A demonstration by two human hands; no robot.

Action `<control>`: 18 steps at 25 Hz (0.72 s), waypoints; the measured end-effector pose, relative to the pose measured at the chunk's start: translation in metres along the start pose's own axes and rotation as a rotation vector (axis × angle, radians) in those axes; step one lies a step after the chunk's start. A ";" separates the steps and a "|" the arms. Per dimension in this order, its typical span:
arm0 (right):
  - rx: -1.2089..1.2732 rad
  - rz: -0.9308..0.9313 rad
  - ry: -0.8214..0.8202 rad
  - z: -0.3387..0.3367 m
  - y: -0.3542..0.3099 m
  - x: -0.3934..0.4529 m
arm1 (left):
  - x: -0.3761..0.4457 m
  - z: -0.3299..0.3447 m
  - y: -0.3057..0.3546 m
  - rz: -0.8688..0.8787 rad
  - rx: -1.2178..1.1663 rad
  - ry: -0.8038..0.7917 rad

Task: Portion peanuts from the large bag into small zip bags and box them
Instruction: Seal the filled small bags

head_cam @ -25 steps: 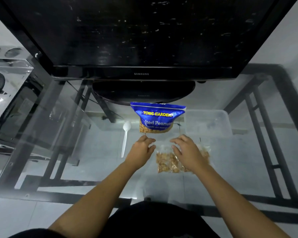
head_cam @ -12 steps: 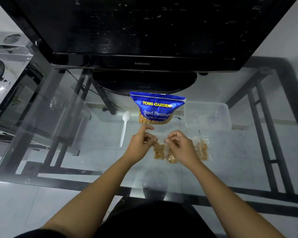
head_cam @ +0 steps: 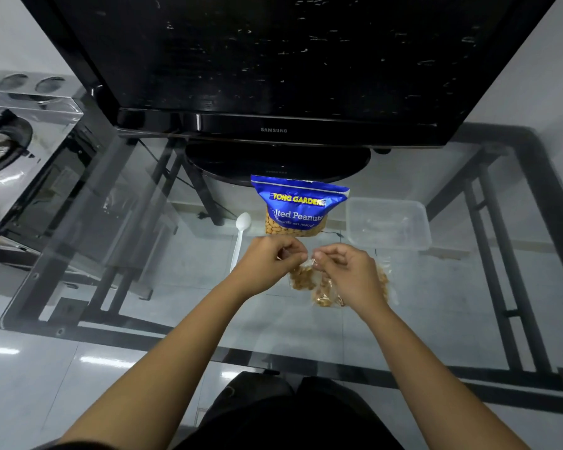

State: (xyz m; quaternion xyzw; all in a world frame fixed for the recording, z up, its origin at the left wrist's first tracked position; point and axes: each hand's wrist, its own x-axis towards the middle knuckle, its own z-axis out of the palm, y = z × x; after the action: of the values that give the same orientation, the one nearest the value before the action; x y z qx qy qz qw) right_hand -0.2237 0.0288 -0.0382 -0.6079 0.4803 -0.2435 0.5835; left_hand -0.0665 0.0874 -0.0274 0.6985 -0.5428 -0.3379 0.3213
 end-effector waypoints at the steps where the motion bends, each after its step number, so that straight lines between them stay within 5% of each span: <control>1: -0.017 -0.020 0.001 0.000 -0.001 0.000 | -0.001 0.000 0.002 0.013 0.017 0.018; 8: -0.348 -0.203 0.132 0.006 -0.009 -0.002 | -0.004 0.004 0.014 0.060 0.168 0.109; 18: -0.341 -0.277 0.131 -0.002 -0.020 -0.001 | -0.006 -0.014 0.000 0.035 0.187 0.147</control>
State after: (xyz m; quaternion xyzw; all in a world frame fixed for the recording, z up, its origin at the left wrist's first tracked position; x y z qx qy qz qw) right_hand -0.2198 0.0260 -0.0185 -0.7408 0.4634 -0.2754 0.4009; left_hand -0.0562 0.0948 -0.0187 0.7388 -0.5591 -0.2278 0.2996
